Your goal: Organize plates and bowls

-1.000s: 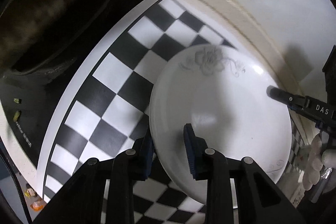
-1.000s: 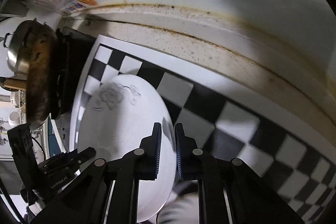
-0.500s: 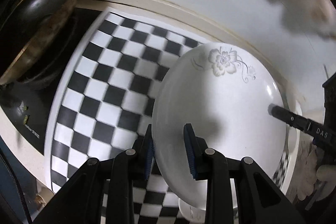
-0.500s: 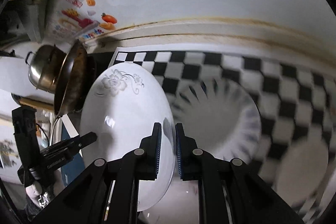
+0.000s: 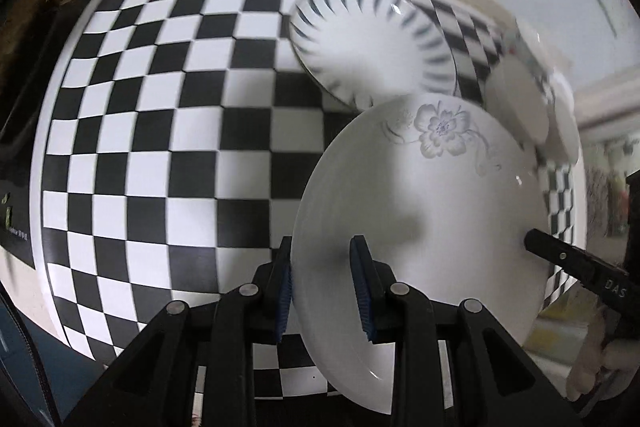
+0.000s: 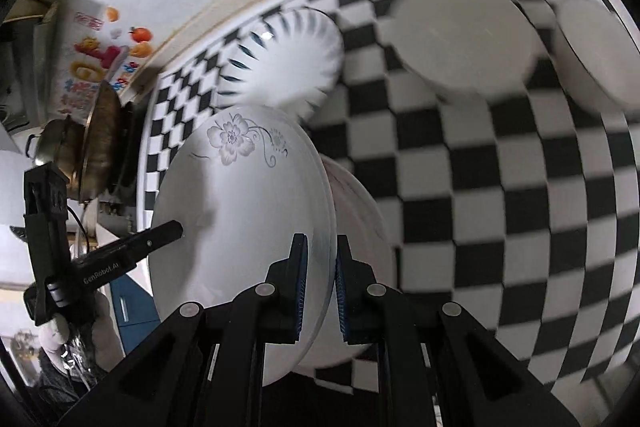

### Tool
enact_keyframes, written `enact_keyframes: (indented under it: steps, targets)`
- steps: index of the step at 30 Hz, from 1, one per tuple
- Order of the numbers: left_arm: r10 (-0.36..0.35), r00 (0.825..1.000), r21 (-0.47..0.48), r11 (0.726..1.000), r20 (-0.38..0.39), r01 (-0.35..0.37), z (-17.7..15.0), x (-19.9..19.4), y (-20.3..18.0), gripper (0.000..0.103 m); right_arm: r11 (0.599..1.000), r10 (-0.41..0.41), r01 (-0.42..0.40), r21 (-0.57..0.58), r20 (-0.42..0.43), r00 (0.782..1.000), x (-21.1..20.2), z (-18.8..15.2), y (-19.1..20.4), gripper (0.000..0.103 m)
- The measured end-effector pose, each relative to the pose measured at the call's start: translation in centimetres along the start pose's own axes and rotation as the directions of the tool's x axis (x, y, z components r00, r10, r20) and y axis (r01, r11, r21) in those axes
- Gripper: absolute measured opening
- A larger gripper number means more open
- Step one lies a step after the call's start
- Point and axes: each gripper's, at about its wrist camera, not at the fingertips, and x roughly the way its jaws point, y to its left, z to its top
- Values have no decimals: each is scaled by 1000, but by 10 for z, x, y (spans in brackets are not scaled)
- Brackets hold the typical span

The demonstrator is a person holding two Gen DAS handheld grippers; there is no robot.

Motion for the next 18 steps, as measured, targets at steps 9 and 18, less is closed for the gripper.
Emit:
enact_keyframes:
  steps: [9, 18]
  targets:
    - [25, 998, 60, 998, -50, -22, -10, 30, -19, 25, 998, -27, 27, 54, 0, 1000, 7, -28, -37, 15]
    - [63, 995, 85, 995, -73, -57, -13, 50, -23, 26, 998, -42, 43, 46, -5, 999, 9, -26, -41, 15]
